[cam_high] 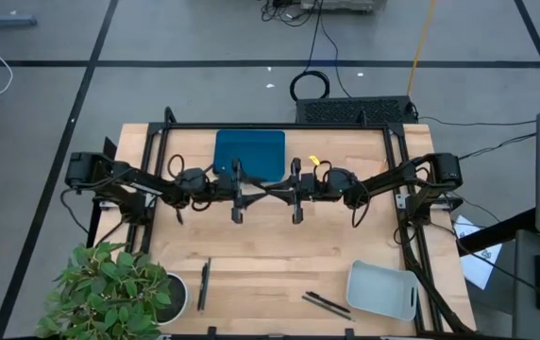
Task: Sort pens & pencils
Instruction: Put the top right black pen into the blue bin
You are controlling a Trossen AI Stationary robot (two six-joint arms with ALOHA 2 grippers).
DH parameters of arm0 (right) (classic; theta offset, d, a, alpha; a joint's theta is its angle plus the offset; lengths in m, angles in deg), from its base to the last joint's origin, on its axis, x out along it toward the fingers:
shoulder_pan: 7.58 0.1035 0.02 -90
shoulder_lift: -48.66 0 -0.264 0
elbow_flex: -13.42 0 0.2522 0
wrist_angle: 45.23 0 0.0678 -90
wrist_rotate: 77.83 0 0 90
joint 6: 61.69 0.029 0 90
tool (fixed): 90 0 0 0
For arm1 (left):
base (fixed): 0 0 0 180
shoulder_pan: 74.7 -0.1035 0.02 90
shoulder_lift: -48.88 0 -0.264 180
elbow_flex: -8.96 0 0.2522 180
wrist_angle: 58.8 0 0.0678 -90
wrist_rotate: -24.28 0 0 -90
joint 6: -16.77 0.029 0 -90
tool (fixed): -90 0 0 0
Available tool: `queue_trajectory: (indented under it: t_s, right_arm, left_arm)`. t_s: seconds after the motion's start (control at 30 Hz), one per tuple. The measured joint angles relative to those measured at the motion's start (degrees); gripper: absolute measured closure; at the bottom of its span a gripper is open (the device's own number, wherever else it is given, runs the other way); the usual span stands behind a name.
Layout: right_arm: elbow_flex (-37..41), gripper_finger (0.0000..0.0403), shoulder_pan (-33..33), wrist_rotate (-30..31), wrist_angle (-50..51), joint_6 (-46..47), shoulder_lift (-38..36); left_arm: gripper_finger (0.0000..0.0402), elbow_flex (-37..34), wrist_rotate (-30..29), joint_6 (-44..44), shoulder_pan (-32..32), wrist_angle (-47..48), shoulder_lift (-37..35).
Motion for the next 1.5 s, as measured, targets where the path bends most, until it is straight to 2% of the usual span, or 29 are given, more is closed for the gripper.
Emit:
queue_trajectory:
  t_s: [0.23, 0.3, 0.67, 1.03, 1.17, 1.37, 1.5]
  right_arm:
    - [0.0, 0.0386, 0.0, 0.2, -0.1, -0.1, 0.0]
    - [0.1, 0.0386, 0.0, 0.0, -0.2, -0.3, 0.0]
    - [0.1, 0.0378, 0.0, 0.0, -0.1, 0.6, 0.0]
    - [1.0, 0.0215, 0.1, 2.8, 0.3, 1.7, -0.1]
    - [1.8, 0.0167, -0.1, 3.3, 0.3, 1.6, -1.5]
    - [6.9, 0.0133, -0.1, 3.4, 2.8, -0.3, -9.9]
    - [12.8, 0.0133, 0.0, 7.2, 3.8, -2.0, -18.4]
  left_arm:
    - [0.0347, 0.0, -0.7, 0.1, 0.1, -0.3, 0.0]
    - [0.0369, 0.0, -0.5, -0.1, 0.2, -0.4, 0.0]
    - [0.0367, 0.0, -0.6, 0.0, 0.2, -0.6, 0.0]
    - [0.0369, 0.0, -1.4, 0.5, 0.0, 0.2, 0.0]
    - [0.0369, 0.0, -1.3, 0.4, 0.1, 0.6, 0.0]
    - [0.0369, -0.2, -3.0, 1.3, -0.1, 6.2, -3.7]
    - [0.0369, -0.4, -7.9, 2.2, -0.5, 16.9, -9.7]
